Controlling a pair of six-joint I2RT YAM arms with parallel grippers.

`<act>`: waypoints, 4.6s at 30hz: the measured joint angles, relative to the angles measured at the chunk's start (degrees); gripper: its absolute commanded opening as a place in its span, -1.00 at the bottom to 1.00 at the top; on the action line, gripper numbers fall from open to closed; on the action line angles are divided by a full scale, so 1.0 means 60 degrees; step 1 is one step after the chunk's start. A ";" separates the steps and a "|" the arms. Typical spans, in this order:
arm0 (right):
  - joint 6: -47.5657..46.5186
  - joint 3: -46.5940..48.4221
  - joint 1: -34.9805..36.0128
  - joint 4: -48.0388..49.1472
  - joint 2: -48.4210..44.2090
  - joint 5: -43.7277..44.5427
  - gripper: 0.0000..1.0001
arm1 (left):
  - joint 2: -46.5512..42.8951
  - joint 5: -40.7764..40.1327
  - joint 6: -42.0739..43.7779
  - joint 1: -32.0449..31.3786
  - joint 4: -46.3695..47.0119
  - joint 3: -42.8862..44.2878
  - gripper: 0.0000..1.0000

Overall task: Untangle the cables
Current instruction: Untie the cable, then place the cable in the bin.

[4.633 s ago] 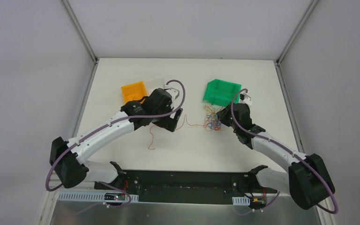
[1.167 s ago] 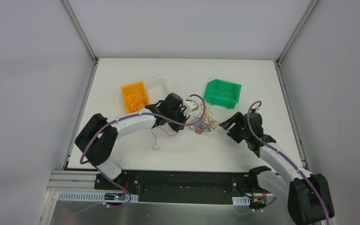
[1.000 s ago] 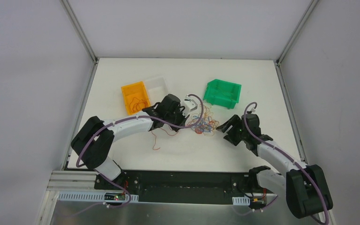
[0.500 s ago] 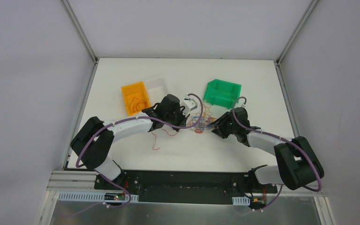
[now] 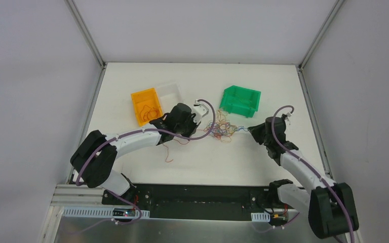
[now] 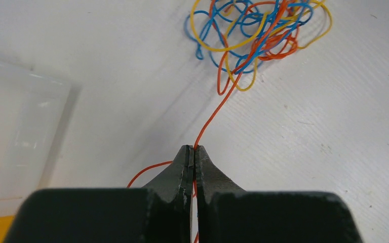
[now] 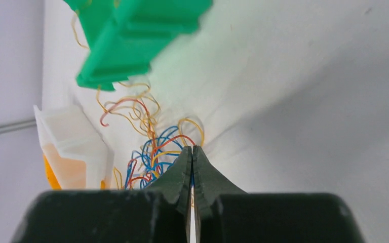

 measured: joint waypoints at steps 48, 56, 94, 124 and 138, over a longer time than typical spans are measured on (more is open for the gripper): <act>-0.6113 0.4947 0.5293 -0.3391 0.4197 0.2554 0.25 | -0.0437 -0.0510 -0.1920 0.1548 -0.0397 -0.0415 -1.00; -0.5136 0.6320 0.5136 -0.4528 0.6626 0.5435 0.16 | -0.0860 -0.1585 -0.2004 0.1548 -0.0350 -0.0652 -1.00; -0.0918 0.1894 -0.2572 -0.5187 0.0943 0.3235 -0.10 | -0.6761 -0.8561 -0.5541 0.3716 -0.1286 -0.2889 -1.00; -0.4659 0.2816 0.2721 -0.2397 0.0350 -0.0499 0.99 | -0.5847 -0.1264 -0.5530 0.4750 -0.5737 -0.0415 -1.00; -0.4892 0.1348 0.3034 -0.0288 -0.0124 -0.0226 0.99 | -0.1789 0.1432 -0.4615 0.1880 -0.6506 0.6302 -1.00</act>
